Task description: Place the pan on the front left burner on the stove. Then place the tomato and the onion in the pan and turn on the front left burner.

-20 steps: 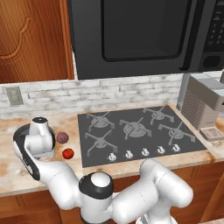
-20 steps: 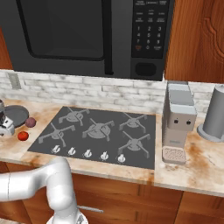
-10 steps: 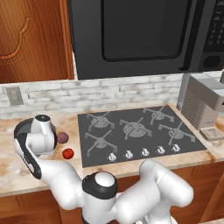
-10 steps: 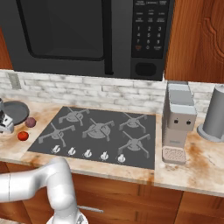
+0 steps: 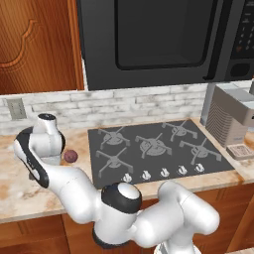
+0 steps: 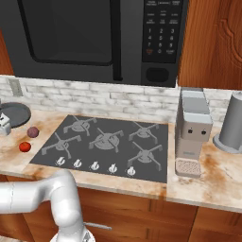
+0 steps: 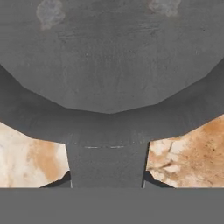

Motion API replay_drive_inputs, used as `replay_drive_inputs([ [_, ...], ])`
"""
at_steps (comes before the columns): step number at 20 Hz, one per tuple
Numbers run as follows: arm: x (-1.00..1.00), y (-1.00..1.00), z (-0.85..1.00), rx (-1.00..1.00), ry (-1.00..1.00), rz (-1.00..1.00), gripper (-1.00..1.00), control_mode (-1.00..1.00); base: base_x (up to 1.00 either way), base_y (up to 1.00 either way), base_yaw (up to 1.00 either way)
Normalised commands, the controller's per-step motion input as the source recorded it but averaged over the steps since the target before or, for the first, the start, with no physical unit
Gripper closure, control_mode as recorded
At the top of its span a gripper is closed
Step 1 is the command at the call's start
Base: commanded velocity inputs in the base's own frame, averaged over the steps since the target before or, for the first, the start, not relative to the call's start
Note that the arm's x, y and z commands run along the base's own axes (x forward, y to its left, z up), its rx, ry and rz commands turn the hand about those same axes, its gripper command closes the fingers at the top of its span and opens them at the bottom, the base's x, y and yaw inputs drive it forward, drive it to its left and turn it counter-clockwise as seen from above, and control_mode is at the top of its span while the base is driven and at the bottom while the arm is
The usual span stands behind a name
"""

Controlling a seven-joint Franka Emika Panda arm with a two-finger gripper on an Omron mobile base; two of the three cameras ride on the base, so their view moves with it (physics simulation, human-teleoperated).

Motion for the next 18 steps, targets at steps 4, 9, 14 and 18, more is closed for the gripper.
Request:
replay_drive_inputs([
  [4,-0.49,-0.21,0.21,0.00,0.05,-0.27,1.00,-1.00,0.00,0.00,0.00],
  [9,-0.44,-0.25,0.22,0.00,0.00,-0.30,1.00,-1.00,0.00,0.00,0.00],
  [14,-0.45,-0.42,0.08,0.00,0.00,-0.26,1.00,-1.00,0.00,0.00,0.00],
  [18,-0.39,-0.55,0.02,0.03,0.00,-0.15,1.00,-1.00,0.00,0.00,0.00],
])
